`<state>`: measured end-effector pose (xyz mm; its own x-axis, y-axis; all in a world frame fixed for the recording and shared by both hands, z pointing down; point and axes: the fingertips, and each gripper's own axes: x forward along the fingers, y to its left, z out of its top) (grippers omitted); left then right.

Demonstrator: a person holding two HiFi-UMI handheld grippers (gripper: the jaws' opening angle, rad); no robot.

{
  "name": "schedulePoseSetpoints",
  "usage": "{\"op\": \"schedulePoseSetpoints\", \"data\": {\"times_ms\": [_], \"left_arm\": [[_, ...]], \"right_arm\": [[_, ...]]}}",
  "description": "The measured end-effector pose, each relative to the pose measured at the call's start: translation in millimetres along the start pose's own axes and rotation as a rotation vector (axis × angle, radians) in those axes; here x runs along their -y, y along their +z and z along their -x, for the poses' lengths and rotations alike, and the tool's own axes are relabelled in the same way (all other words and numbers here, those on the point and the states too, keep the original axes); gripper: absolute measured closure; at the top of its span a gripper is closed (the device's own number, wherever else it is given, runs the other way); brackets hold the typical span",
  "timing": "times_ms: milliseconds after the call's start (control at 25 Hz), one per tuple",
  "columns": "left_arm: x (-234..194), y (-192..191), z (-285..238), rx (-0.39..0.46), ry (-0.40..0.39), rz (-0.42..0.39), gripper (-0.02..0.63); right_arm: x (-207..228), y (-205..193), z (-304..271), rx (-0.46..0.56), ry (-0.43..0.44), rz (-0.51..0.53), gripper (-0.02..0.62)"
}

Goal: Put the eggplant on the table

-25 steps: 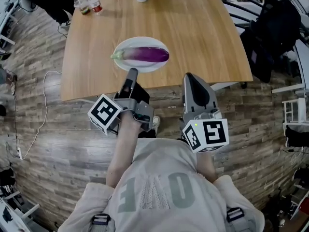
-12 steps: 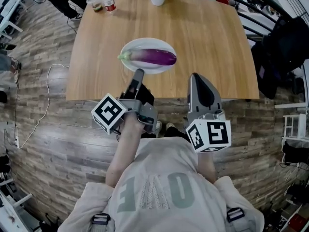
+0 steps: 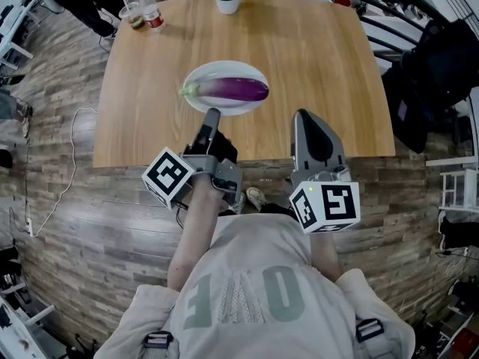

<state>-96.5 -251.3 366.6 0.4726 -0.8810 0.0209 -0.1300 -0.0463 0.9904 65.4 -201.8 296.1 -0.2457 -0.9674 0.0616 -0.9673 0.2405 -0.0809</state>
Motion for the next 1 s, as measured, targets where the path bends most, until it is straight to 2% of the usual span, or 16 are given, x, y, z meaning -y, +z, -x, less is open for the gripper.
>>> {"op": "schedulePoseSetpoints", "data": {"times_ms": [280,520,1000], "left_arm": [[-3.2,-29.0,-32.3,-0.045,0.003,0.005,0.586],[-8.9,-51.4,-51.9,-0.060,0.014,-0.025,0.586],[-59.3,-72.9,-64.2,-0.112,0.031,-0.015,0.586]], "right_arm": [[35.5,7.1,9.6,0.020,-0.055,0.010,0.577],[64.4,4.4,15.4,0.006,-0.081,0.016,0.577],[70.6,-11.6,17.8,-0.051,-0.086,0.008,0.577]]}}
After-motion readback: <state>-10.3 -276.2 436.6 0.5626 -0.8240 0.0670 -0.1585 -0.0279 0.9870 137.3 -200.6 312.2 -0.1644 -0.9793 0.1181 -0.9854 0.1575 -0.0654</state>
